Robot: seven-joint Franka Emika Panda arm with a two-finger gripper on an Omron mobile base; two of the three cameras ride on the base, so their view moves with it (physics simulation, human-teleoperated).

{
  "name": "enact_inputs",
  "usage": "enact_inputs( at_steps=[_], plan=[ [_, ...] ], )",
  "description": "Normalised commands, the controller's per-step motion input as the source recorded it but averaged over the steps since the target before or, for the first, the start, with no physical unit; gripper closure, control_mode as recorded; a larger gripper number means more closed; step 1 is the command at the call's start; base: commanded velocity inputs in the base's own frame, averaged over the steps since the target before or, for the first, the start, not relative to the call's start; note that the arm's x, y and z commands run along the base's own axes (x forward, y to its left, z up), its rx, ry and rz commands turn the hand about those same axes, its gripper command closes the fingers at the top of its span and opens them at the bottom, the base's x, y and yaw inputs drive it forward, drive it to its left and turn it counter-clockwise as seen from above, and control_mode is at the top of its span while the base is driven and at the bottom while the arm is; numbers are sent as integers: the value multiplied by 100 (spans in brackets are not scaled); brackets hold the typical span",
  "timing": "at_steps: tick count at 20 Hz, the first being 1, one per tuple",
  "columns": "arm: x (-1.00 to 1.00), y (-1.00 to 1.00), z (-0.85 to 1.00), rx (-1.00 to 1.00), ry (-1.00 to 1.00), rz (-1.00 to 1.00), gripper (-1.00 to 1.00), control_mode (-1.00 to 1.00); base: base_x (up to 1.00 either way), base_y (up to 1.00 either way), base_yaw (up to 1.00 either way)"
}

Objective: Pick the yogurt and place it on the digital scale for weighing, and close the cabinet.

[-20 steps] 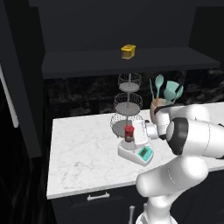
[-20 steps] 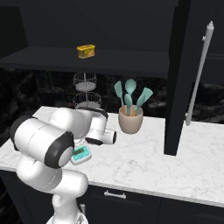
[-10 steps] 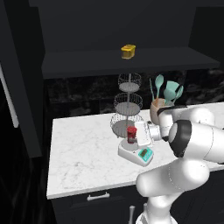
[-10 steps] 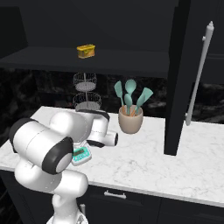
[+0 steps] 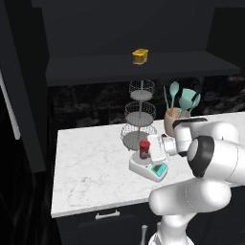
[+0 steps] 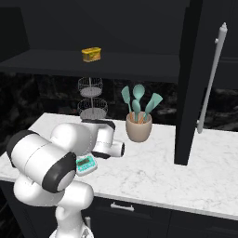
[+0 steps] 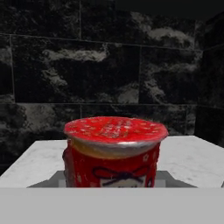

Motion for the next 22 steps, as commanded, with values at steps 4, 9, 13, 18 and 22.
enact_inputs(
  at_steps=[4,9,13,18,22],
  plan=[
    [0,4,-11,0,4,0,-100,-100,0,0,0],
    [-3,-1,0,0,2,0,-100,-100,0,0,0],
    [-22,-13,0,0,0,0,-100,-100,0,0,0],
    [-3,-3,0,0,0,0,-100,-100,0,0,0],
    [-2,-36,0,0,1,0,-100,-100,0,0,0]
  ],
)
